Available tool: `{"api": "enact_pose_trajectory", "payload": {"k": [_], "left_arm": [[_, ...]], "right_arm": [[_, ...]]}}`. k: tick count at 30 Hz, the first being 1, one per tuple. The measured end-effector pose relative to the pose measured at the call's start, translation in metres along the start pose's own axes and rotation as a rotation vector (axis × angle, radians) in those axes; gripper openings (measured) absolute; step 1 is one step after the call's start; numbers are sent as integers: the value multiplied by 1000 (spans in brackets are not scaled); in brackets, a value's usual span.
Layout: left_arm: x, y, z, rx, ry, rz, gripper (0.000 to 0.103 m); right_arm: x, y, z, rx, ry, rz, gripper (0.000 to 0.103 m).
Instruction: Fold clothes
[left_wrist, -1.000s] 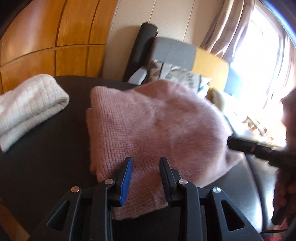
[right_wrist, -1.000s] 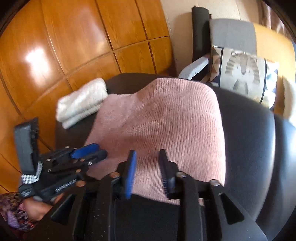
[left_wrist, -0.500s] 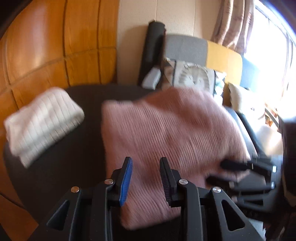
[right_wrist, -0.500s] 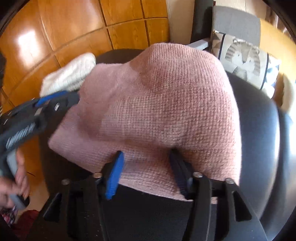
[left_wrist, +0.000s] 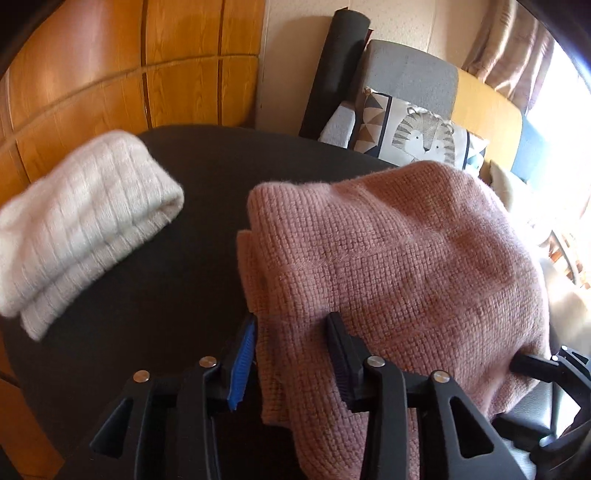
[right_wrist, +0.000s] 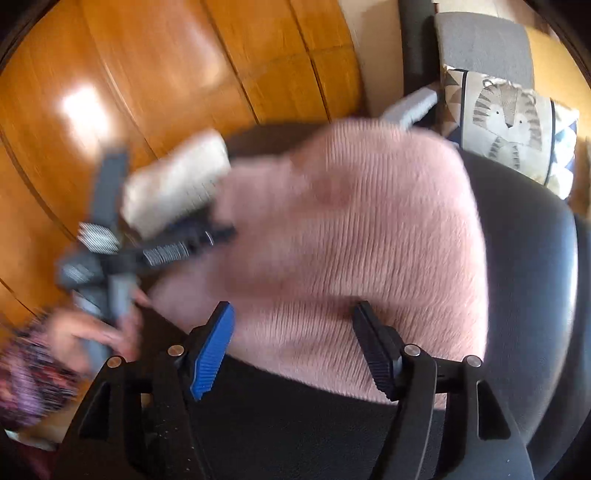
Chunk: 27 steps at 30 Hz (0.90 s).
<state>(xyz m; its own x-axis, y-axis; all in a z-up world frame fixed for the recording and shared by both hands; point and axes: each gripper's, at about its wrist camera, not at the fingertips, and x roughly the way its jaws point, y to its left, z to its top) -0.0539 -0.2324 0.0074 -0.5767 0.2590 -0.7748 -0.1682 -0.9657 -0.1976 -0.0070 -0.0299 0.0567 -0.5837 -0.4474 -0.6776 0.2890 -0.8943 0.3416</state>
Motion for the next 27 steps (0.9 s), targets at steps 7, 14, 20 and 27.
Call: {"api": "enact_pose_trajectory", "payload": {"k": [7, 14, 20, 27], "left_arm": [[22, 65, 3, -298, 169, -323, 61], [28, 60, 9, -214, 200, -370, 66], [36, 60, 15, -209, 236, -431, 71], [37, 44, 18, -112, 261, -440, 85]], "right_arm": [[-26, -58, 41, 97, 19, -74, 81], [-10, -100, 43, 215, 119, 6, 81], [0, -127, 41, 320, 149, 133, 81], [30, -157, 38, 472, 193, 331, 81]]}}
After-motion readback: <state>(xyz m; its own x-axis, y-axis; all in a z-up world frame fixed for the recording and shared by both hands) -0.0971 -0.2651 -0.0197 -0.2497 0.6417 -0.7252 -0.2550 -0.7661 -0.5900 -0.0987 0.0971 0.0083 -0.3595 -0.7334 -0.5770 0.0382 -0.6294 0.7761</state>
